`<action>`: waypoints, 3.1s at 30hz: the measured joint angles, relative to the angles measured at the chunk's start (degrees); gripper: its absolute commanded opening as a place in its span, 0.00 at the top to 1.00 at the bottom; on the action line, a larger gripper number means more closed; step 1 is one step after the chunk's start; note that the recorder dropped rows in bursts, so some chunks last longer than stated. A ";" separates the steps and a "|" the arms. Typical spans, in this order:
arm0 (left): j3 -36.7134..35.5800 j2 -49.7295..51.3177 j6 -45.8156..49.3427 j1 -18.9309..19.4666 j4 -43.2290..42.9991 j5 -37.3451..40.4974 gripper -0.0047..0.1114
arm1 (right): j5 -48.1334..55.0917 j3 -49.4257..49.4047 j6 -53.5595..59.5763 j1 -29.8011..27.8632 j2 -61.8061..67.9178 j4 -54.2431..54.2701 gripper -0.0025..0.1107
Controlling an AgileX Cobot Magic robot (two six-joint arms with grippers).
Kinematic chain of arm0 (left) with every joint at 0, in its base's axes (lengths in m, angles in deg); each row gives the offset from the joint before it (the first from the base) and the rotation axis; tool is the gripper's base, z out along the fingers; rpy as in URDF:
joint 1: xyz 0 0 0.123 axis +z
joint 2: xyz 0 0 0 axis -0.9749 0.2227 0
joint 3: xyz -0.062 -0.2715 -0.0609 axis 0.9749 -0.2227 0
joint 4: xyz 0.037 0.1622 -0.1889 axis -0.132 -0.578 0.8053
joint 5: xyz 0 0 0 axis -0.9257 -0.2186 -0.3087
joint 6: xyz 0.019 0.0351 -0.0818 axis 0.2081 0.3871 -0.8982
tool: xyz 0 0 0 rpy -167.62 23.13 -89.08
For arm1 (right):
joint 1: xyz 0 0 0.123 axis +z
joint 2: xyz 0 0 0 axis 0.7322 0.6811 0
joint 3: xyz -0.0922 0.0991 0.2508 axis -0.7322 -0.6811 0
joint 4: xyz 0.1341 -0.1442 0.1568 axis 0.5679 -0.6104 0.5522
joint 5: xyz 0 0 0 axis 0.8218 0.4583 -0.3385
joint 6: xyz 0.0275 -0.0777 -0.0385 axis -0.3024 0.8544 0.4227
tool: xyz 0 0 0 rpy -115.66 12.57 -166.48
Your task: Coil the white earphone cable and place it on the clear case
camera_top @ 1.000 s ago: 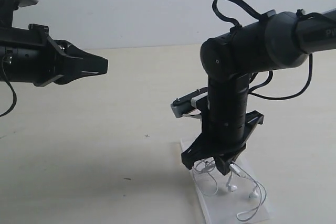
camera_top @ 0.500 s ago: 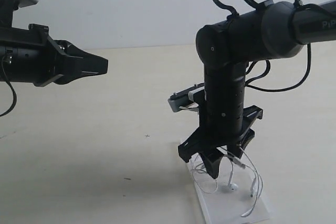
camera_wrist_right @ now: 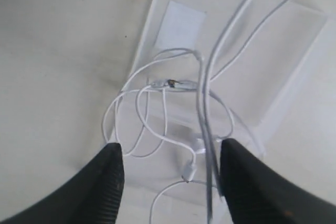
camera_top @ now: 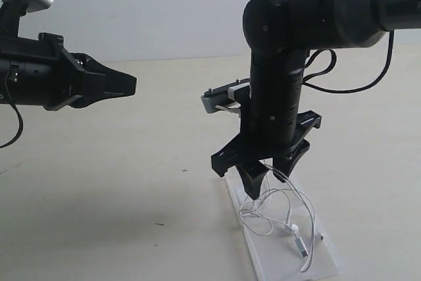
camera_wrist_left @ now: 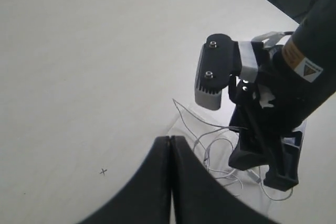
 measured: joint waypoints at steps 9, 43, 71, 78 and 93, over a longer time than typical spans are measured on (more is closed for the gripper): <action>0.00 0.00 -0.10 0.00 0.00 0.00 0.96 | 0.00 0.09 -2.94 -0.06 -3.12 -4.75 0.50; 0.00 0.00 3.76 0.00 0.00 3.21 0.96 | 0.39 0.13 -4.23 -0.06 -43.86 -12.68 0.98; 0.00 0.00 3.76 0.00 0.00 3.21 0.96 | -49.16 -58.13 -5.12 -27.10 -91.73 -7.26 0.98; 0.00 0.00 3.76 0.00 0.00 3.21 0.96 | -54.89 -67.94 -5.30 -27.10 -92.23 -7.14 0.98; 0.00 0.00 3.76 0.00 0.00 3.21 0.96 | -58.46 -79.31 -5.14 -27.10 -108.98 -8.32 0.98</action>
